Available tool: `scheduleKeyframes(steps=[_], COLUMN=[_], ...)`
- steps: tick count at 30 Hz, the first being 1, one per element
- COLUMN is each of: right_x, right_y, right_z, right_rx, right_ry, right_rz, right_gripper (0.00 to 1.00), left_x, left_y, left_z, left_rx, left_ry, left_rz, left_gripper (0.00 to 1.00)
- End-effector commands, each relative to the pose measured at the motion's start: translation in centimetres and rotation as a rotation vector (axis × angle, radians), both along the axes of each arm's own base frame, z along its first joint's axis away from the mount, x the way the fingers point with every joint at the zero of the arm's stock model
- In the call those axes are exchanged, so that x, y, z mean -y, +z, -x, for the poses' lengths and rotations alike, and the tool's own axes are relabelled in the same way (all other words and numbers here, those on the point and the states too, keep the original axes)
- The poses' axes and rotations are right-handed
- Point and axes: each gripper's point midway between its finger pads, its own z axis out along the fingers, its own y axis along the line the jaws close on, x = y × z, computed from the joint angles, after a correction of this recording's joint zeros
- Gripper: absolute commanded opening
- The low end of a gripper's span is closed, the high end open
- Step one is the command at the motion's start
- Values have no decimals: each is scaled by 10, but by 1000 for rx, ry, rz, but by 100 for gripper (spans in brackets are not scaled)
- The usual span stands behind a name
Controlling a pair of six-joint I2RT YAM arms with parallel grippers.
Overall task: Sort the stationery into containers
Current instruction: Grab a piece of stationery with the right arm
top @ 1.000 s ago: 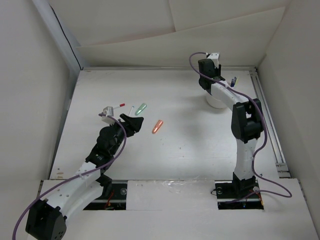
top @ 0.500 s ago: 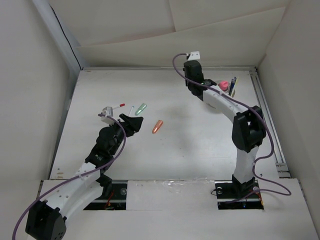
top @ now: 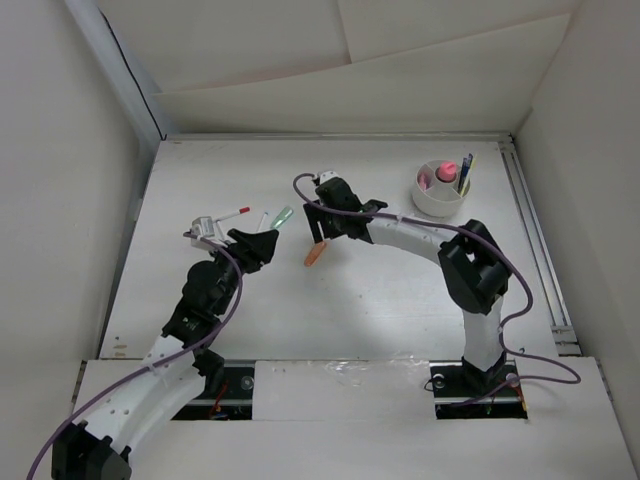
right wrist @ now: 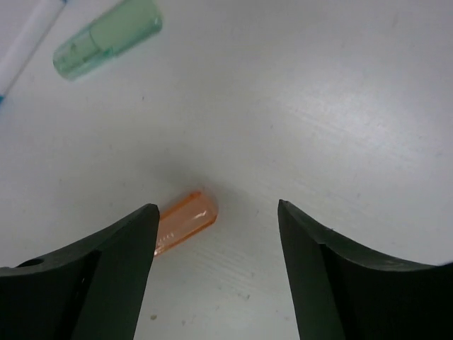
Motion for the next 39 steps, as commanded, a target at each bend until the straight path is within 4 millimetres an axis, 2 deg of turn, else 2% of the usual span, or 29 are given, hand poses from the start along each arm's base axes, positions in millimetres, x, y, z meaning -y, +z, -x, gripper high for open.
scheduleKeyframes(steps=[1, 6, 7, 9, 11, 12, 14, 18, 23, 28, 29, 30, 33, 35, 37, 39], right_x=[-14, -20, -24, -28, -33, -38, -40, -41, -41, -43, -47, -46, -41, -36, -33, -28], right_y=[-10, -34, -31, -46, -49, -43, -50, -50, -64, -65, -60, -64, -60, -67, -69, -74], right_z=[26, 49, 48, 56, 59, 55, 55, 56, 56, 42, 35, 33, 24, 20, 18, 17], right_rx=[-92, -165, -159, -189, -205, -192, -208, -215, -236, -213, -192, -192, -162, -154, -145, -144], right_ry=[48, 67, 75, 79, 99, 94, 101, 87, 77, 53, 46, 44, 14, -1, -7, -24], right_rz=[-44, -24, -40, -51, -65, -88, -85, -97, -87, -87, -93, -73, -41, -2, 22, 47], right_gripper=[75, 75, 75, 72, 70, 69, 69, 68, 67, 68, 68, 68, 69, 68, 62, 62], left_x=[1, 1, 3, 3, 3, 3, 3, 4, 4, 4, 4, 5, 5, 5, 5, 5], left_y=[7, 7, 7, 9, 9, 9, 9, 9, 9, 9, 9, 11, 9, 9, 9, 9], left_z=[-1, -1, 0, 0, 0, 0, 0, 1, 1, 1, 1, 1, 0, 0, 0, 0], left_rx=[16, 16, 16, 24, 24, 24, 24, 24, 24, 24, 24, 32, 24, 24, 24, 24], left_ry=[-8, -8, -17, -17, -17, -17, -17, -26, -26, -26, -26, -26, -26, -26, -26, -26], left_rz=[11, 11, 11, 15, 15, 15, 15, 15, 15, 15, 15, 19, 15, 15, 15, 15], left_gripper=[56, 56, 56, 56, 56, 56, 56, 56, 56, 56, 56, 56, 56, 56, 56, 56])
